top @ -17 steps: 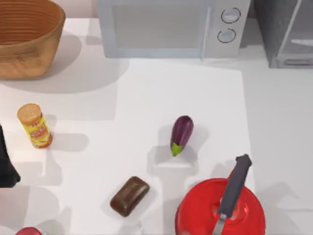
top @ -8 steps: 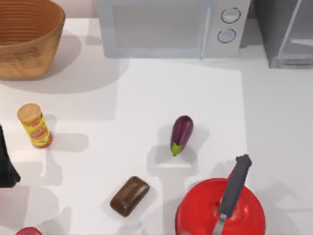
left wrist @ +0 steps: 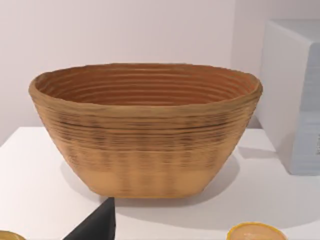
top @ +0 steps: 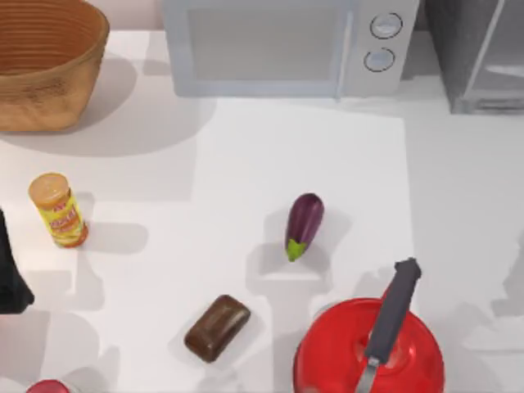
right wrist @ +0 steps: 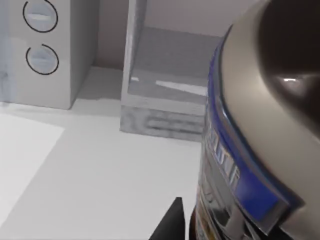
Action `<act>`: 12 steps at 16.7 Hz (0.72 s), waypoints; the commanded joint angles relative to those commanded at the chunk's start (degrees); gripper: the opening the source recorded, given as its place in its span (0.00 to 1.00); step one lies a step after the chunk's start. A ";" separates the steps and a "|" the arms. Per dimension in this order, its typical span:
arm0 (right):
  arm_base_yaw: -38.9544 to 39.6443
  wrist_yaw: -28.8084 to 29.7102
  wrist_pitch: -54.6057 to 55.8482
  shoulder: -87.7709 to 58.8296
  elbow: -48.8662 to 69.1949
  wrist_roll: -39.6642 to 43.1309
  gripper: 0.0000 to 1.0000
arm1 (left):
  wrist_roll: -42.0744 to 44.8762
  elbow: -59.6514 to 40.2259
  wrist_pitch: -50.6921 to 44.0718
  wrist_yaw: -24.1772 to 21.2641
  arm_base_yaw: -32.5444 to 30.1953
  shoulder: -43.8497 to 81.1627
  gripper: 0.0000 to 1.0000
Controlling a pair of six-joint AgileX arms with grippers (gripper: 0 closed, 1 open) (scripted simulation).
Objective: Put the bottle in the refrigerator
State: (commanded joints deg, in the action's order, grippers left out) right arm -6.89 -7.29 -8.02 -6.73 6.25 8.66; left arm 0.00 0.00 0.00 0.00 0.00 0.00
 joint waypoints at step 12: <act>6.37 6.57 9.50 4.79 -4.97 -8.98 0.01 | 0.00 0.00 0.00 0.00 0.00 0.00 1.00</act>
State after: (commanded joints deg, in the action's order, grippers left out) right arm -0.52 -0.71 1.48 -1.93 1.28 -0.32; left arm 0.00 0.00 0.00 0.00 0.00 0.00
